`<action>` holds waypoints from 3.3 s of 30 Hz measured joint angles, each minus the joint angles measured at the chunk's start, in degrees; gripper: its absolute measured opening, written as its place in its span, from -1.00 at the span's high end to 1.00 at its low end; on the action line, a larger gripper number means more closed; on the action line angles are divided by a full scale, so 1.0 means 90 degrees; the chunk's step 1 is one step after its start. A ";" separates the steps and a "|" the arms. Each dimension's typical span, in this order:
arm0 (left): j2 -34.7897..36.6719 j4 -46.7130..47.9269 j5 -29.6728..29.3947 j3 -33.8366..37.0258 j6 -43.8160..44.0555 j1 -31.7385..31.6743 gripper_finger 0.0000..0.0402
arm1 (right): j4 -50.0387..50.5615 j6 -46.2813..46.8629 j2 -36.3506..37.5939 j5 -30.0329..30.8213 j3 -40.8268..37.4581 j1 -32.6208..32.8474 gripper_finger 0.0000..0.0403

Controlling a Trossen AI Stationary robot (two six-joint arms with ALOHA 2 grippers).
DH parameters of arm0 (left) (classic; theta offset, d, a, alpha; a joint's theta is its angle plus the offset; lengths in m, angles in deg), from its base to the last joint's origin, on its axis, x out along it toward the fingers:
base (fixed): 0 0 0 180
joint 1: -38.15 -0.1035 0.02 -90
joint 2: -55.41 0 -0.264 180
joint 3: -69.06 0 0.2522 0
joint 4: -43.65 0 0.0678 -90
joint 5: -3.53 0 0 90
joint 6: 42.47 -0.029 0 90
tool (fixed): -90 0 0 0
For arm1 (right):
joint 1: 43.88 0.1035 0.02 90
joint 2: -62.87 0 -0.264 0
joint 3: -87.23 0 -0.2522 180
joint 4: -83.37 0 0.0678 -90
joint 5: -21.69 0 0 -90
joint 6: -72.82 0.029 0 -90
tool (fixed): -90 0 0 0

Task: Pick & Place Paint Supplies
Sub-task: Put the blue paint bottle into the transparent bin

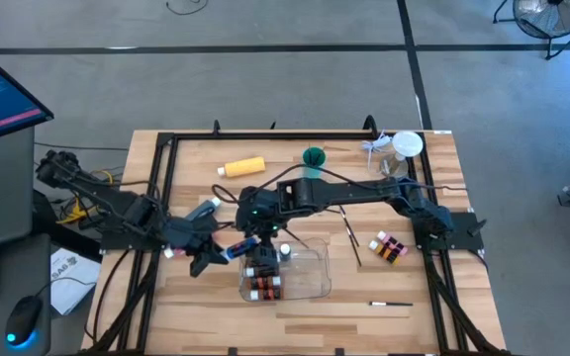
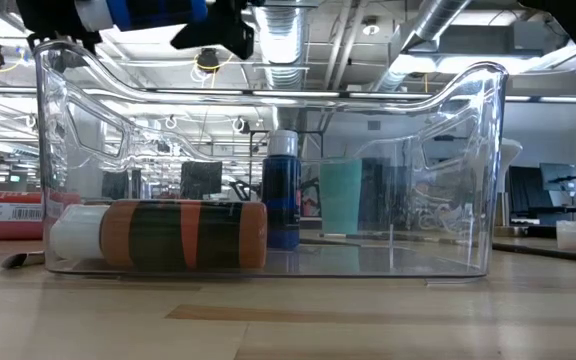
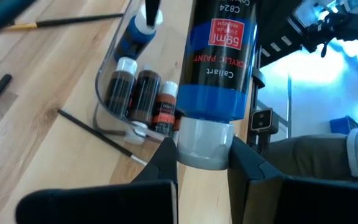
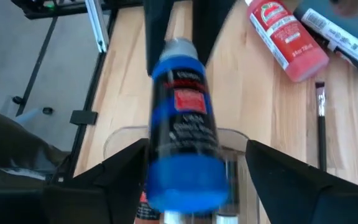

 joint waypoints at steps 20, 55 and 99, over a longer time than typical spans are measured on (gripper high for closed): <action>0.0002 0.0042 0.0150 0.0000 -0.0079 -0.0081 0.86 | 0.0114 0.0280 -0.0017 -0.0046 0.0000 -0.0029 0.46; 0.1369 -0.4786 -0.2991 -0.0019 -0.2864 -0.0157 0.59 | -0.1233 0.1072 0.1943 0.2642 -0.0015 0.0361 0.47; 0.0362 -0.5400 -0.2930 -0.0002 -0.1527 -0.0306 0.56 | -0.2994 0.1726 0.4118 0.5174 -0.3853 0.2433 0.47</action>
